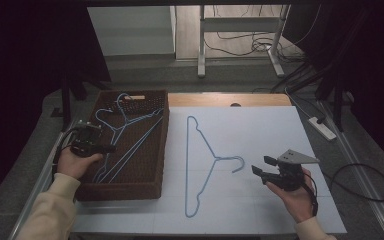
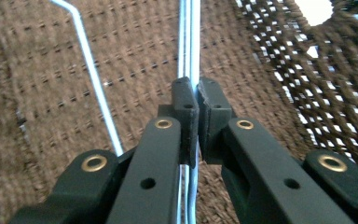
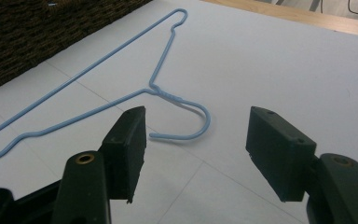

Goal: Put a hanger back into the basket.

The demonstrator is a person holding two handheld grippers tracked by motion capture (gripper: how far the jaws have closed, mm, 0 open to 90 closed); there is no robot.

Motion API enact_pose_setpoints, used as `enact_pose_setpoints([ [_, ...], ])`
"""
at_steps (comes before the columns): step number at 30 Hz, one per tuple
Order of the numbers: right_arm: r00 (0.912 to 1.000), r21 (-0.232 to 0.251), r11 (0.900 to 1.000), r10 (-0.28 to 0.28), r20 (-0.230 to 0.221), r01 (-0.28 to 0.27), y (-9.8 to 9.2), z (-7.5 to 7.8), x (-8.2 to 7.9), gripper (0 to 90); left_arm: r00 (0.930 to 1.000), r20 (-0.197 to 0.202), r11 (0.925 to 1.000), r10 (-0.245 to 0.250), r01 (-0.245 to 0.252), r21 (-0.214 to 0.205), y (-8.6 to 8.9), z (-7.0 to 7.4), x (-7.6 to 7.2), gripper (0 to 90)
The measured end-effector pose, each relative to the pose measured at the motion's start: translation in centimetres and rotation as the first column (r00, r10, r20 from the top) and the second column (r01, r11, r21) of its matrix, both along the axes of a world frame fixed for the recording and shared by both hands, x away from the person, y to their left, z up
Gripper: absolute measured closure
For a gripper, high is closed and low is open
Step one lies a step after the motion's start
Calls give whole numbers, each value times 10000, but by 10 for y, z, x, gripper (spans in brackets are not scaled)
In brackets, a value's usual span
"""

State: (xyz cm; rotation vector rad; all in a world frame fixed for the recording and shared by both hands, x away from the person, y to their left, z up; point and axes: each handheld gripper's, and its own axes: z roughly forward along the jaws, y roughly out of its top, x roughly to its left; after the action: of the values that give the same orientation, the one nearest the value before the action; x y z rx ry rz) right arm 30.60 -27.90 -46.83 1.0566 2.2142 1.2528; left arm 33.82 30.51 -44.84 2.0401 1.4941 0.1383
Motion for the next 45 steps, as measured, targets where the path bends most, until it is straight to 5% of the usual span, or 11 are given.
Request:
enact_pose_setpoints([
  [5,10000,-31,10000,35,-28,-35,0,0,0,384,9998,-1,9997,204,-204,125,1,-3,2,805],
  [7,10000,-13,10000,27,-8,-27,0,0,0,384,9982,493,9982,333,-357,486,0,-1,1,714],
  [11,10000,-25,10000,15,-13,-15,0,0,0,384,9916,1213,9983,460,-501,313,0,4,-3,543],
  [16,10000,-44,10000,29,-27,-29,1,0,0,384,9658,2589,9992,144,-43,-394,-3,22,-19,396],
  [17,10000,-45,10000,29,-30,-29,1,0,0,383,9658,2589,9992,144,-43,-394,-3,22,-19,387],
  [18,10000,-46,10000,28,-42,-28,1,0,0,384,9541,2994,9982,-36,215,-566,-7,28,-27,375],
  [19,10000,-46,10000,28,-42,-28,1,0,0,384,9541,2994,9982,-36,215,-566,-7,28,-27,366],
  [23,9998,-68,10000,-3,-194,2,0,-1,1,367,9325,3591,9928,-388,767,-919,-16,34,-43,347],
  [32,9990,-210,9998,-25,-440,15,0,-4,2,349,8994,4283,9748,-869,1654,-1496,-45,35,-72,324],
  [40,9979,-266,9996,33,-643,-50,-2,-6,2,334,8659,4786,9628,-1456,2354,-1330,-75,27,-89,322],
  [45,9971,-244,9996,142,-748,-160,-7,-9,0,333,8590,4883,9639,-1540,2392,-1169,-83,19,-95,322],
])
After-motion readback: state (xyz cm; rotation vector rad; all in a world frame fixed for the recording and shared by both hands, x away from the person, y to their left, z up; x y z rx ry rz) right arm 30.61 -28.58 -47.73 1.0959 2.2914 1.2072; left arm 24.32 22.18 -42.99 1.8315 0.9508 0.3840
